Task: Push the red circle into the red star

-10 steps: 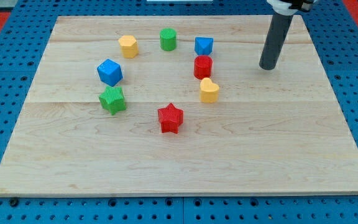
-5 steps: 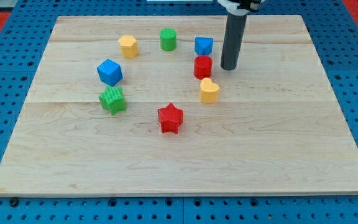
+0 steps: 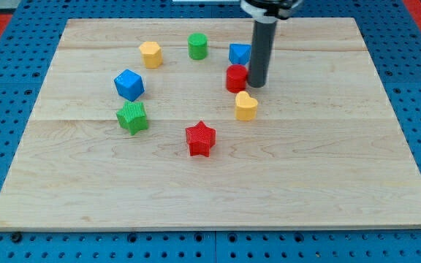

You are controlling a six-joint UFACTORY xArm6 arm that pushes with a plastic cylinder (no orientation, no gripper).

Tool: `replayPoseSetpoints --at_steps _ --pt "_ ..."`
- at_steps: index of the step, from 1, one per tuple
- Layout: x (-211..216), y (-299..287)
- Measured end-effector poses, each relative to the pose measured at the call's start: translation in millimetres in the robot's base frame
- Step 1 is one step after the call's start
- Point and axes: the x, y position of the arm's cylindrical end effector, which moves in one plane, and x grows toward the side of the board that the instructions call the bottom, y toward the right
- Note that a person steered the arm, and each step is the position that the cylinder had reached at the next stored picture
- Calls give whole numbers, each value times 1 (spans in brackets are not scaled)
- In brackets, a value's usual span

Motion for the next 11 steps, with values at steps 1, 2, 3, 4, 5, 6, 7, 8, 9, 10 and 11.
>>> replayPoseSetpoints --at_steps 1,2,3,4,5,6,7,8,9,10,11 --pt "-28 16" --pt "-48 -10" --pt "-37 -48" --pt "4 -58" --pt "27 -53" --pt "0 -50" --pt "16 -21" --pt "50 -43" --pt "70 -69" --pt "51 -66" --pt "26 -52"
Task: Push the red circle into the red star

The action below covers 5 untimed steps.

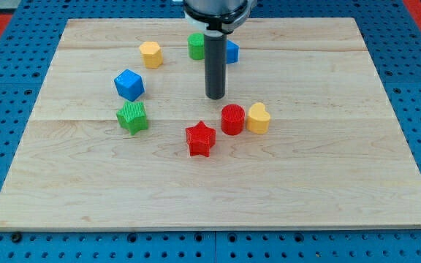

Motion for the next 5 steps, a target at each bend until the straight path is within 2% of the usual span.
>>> replayPoseSetpoints --at_steps 2,3,5 --pt "49 52" --pt "60 19" --pt "30 90"
